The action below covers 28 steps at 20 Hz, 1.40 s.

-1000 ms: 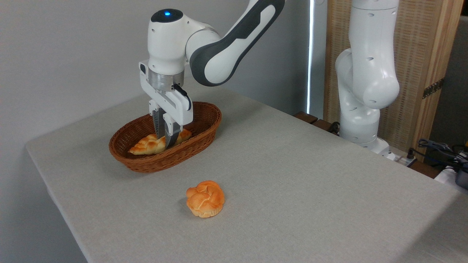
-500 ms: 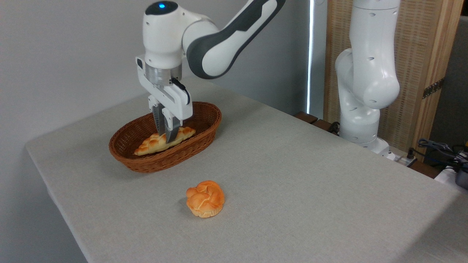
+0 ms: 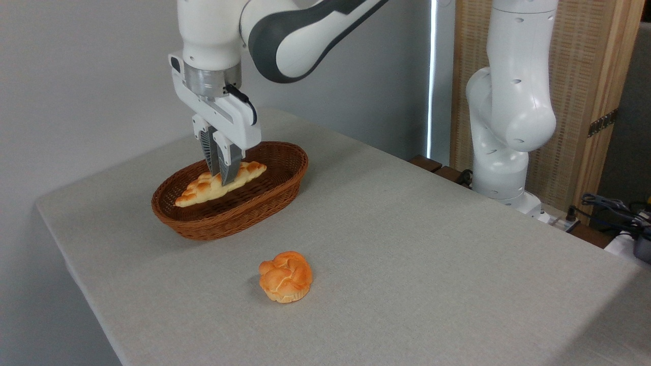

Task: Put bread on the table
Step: 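Lift the braided roll out of the basket and carry it beside the bun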

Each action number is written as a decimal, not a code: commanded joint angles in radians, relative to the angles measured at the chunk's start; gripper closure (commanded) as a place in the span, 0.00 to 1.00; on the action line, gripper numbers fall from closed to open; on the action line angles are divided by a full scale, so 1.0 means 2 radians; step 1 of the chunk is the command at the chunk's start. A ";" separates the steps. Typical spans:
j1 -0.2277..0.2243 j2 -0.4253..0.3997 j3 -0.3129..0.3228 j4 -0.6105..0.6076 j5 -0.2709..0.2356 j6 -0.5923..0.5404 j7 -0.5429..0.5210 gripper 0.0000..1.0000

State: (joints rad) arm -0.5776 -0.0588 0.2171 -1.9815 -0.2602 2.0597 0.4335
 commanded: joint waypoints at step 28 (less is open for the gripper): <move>-0.002 -0.011 0.089 0.008 0.152 -0.196 0.158 0.00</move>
State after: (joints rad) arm -0.5718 -0.0742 0.3852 -1.9655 0.0273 1.6628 0.7418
